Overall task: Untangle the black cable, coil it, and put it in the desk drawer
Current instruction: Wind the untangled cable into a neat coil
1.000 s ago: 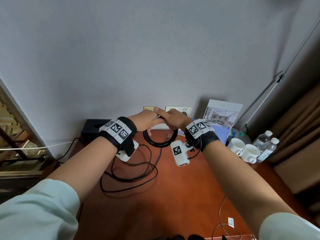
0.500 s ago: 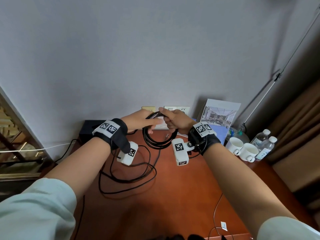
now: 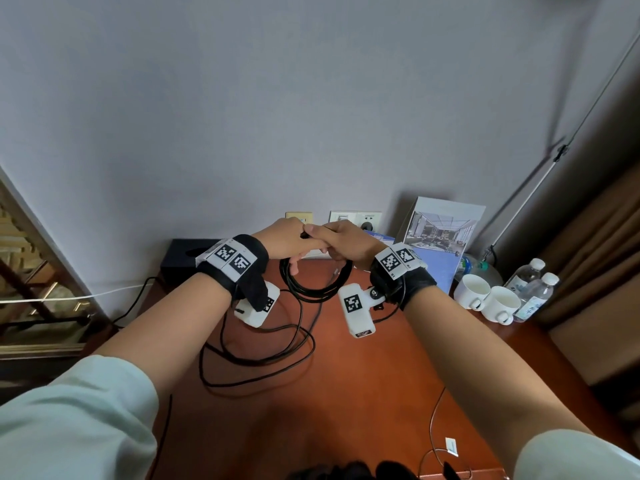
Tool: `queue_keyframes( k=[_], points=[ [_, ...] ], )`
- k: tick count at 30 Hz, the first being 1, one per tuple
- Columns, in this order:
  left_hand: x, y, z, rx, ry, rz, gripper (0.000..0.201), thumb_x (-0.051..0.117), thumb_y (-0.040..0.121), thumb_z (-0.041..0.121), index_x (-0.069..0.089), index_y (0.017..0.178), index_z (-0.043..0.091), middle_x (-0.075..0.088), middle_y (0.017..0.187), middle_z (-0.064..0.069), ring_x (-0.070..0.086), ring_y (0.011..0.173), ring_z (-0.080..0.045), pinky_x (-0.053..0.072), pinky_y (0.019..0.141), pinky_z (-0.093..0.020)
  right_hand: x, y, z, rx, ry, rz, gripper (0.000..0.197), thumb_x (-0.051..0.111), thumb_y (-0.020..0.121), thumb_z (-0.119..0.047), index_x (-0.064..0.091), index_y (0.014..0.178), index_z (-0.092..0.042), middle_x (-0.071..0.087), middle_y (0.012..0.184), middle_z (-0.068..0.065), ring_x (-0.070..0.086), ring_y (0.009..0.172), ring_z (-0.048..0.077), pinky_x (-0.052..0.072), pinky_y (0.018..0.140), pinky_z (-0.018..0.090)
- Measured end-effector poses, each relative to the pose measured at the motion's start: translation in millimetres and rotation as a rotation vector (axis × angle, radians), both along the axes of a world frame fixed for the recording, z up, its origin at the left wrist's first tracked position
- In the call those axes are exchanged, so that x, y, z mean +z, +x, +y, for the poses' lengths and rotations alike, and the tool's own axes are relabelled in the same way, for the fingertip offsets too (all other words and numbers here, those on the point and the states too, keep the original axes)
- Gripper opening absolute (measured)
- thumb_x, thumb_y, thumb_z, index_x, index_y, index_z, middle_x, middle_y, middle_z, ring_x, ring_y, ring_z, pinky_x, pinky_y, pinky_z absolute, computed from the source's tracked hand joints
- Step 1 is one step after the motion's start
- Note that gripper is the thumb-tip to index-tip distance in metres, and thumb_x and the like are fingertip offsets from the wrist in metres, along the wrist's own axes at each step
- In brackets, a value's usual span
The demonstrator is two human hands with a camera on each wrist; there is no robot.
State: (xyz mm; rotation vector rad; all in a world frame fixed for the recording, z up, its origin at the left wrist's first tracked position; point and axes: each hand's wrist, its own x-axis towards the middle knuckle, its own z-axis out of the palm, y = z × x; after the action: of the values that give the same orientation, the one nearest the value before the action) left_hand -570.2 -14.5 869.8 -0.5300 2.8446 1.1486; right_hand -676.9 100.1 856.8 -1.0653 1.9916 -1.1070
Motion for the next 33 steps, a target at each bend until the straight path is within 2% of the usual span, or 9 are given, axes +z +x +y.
queue_keyframes(
  k=[3,6,11,17,22,25,27,31,33],
  points=[
    [-2.8,3.4,-3.5,-0.058,0.121,0.016,0.038,0.060,0.090,0.042,0.059,0.075,0.008,0.053,0.039,0.004,0.068,0.061,-0.023,0.053,0.076,-0.025,-1.9,-1.7,2.7,0.012,-0.063,-0.118,0.047,0.051,0.095,-0.046,0.063,0.056,-0.022,0.024,0.052,0.003,0.019,0.044,0.015,0.013,0.052,0.032],
    [-9.3,7.1,-8.8,-0.149,0.364,0.094,0.032,0.057,0.094,0.032,0.062,0.100,0.002,0.045,0.049,0.007,0.052,0.051,-0.016,0.055,0.069,-0.030,-4.0,-5.1,5.7,0.009,-0.079,-0.179,0.051,0.049,0.096,-0.046,0.041,0.055,-0.016,0.022,0.047,-0.002,0.016,0.041,0.012,0.018,0.043,0.023],
    [-22.2,10.8,-18.7,-0.109,0.709,0.142,0.028,0.039,0.102,0.030,0.053,0.090,0.010,0.038,0.057,0.006,0.048,0.051,-0.014,0.051,0.076,-0.033,-7.0,-9.0,5.8,-0.062,-0.114,-0.246,0.050,0.050,0.094,-0.050,0.037,0.055,-0.021,0.021,0.055,-0.001,0.015,0.047,0.013,0.021,0.042,0.020],
    [-22.3,-2.1,-10.5,-0.032,0.488,0.210,0.025,0.035,0.103,0.033,0.044,0.096,0.010,0.027,0.065,0.006,0.029,0.050,-0.007,0.046,0.059,-0.023,0.0,-17.7,4.5,-0.064,-0.085,-0.059,0.048,0.047,0.098,-0.042,0.047,0.061,-0.013,0.034,0.044,-0.002,0.032,0.037,0.013,0.038,0.049,0.024],
    [-10.8,-8.1,-5.2,-0.080,0.011,0.085,0.026,0.033,0.103,0.033,0.049,0.108,0.012,0.042,0.071,0.002,0.045,0.056,-0.015,0.044,0.063,-0.029,13.9,-19.0,7.4,0.032,0.020,0.237,0.053,0.045,0.098,-0.045,0.065,0.083,0.002,0.061,0.066,0.003,0.056,0.060,0.011,0.040,0.065,0.022],
    [-3.5,-11.9,1.9,-0.156,-0.111,0.045,0.025,0.030,0.104,0.031,0.049,0.110,0.017,0.055,0.084,-0.006,0.052,0.059,-0.019,0.049,0.071,-0.034,18.5,-9.0,1.6,0.034,0.084,0.394,0.061,0.032,0.100,-0.051,0.061,0.069,-0.007,0.064,0.068,0.009,0.056,0.068,0.017,0.039,0.069,0.026],
    [-2.6,-15.6,3.5,-0.138,-0.078,0.030,0.027,0.031,0.103,0.024,0.051,0.111,0.008,0.058,0.083,-0.011,0.053,0.056,-0.017,0.051,0.074,-0.037,19.0,-2.3,-2.6,-0.004,0.163,0.518,0.064,0.024,0.101,-0.051,0.055,0.067,-0.007,0.058,0.071,0.012,0.054,0.075,0.023,0.036,0.072,0.030],
    [-7.4,-18.4,7.0,-0.068,0.304,0.123,0.021,0.035,0.101,0.007,0.053,0.090,0.003,0.045,0.073,-0.003,0.044,0.045,-0.001,0.052,0.060,-0.025,20.8,1.2,-4.0,-0.068,0.168,0.683,0.049,0.027,0.104,-0.039,0.065,0.109,-0.009,0.058,0.077,0.014,0.057,0.086,0.032,0.047,0.079,0.039],
    [-9.1,-17.3,7.9,-0.054,0.404,0.169,0.023,0.039,0.101,0.012,0.056,0.098,-0.003,0.044,0.070,0.000,0.042,0.047,-0.005,0.051,0.066,-0.029,18.7,-0.4,-6.6,-0.087,0.150,0.735,0.052,0.023,0.104,-0.038,0.066,0.101,-0.007,0.060,0.078,0.013,0.059,0.086,0.032,0.045,0.075,0.037]
  ],
)
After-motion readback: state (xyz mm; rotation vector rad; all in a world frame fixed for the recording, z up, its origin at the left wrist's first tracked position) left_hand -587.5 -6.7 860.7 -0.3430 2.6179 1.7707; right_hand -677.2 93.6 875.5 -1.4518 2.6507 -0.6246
